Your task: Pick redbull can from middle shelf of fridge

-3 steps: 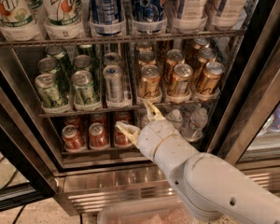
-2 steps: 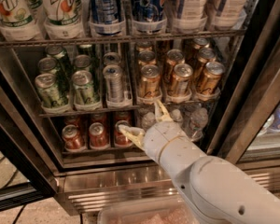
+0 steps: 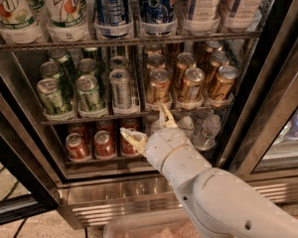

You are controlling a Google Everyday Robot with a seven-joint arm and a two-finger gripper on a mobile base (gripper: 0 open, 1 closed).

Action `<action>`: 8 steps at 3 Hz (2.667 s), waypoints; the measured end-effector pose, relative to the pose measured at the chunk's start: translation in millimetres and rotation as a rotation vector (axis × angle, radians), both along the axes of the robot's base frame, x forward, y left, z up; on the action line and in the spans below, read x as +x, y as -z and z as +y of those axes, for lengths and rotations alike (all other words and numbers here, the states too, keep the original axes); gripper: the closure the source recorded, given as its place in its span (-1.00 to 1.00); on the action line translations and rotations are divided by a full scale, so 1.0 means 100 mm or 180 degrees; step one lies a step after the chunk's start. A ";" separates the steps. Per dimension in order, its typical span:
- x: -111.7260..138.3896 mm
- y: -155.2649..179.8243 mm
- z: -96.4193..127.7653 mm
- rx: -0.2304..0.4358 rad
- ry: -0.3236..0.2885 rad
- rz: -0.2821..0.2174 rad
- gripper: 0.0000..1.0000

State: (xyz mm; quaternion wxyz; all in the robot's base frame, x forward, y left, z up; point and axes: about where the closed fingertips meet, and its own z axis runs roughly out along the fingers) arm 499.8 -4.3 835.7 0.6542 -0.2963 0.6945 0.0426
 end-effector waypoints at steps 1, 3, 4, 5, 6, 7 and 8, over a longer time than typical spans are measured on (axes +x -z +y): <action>0.06 0.00 0.09 0.0121 -0.0007 -0.0042 -0.18; 0.21 0.06 0.25 0.0214 -0.0060 -0.0085 -0.10; 0.32 0.10 0.31 0.0208 -0.0071 -0.0132 -0.10; 0.43 0.11 0.35 0.0206 -0.0050 -0.0182 -0.06; 0.53 0.08 0.35 0.0223 -0.0011 -0.0243 -0.04; 0.88 0.07 0.53 0.0403 0.0057 -0.0278 0.04; 0.91 0.08 0.54 0.0413 0.0075 -0.0276 0.06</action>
Offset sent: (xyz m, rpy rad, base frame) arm 0.0176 0.0247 -0.0039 0.0878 -0.0272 0.0154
